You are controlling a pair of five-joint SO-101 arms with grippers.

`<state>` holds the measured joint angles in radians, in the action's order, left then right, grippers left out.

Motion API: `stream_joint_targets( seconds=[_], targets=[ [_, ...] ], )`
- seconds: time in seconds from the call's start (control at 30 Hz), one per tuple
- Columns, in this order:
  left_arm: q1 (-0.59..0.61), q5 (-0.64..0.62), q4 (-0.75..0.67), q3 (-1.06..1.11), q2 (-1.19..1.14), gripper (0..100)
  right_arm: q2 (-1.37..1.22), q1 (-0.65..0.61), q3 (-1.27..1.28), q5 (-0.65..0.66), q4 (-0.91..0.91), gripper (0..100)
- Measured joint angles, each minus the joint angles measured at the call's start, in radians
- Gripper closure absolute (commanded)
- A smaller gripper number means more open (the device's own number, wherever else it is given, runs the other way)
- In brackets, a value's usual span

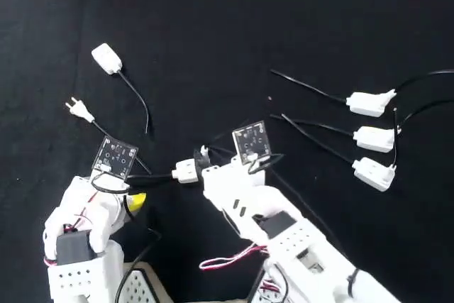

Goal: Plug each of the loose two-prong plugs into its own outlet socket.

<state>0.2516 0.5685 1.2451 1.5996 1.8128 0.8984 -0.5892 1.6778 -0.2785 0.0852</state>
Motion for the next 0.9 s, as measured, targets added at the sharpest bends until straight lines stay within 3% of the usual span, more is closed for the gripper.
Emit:
stream_joint_targets(
  seconds=[0.47, 0.9],
  targets=[
    [0.0, 0.0, 0.0, 0.0, 0.0, 65, -0.037, 0.071, 0.0, 0.034, 0.023, 98.7],
    [0.0, 0.0, 0.0, 0.0, 0.0, 65, -0.037, 0.014, 0.0, 0.034, 0.023, 98.6]
  ],
)
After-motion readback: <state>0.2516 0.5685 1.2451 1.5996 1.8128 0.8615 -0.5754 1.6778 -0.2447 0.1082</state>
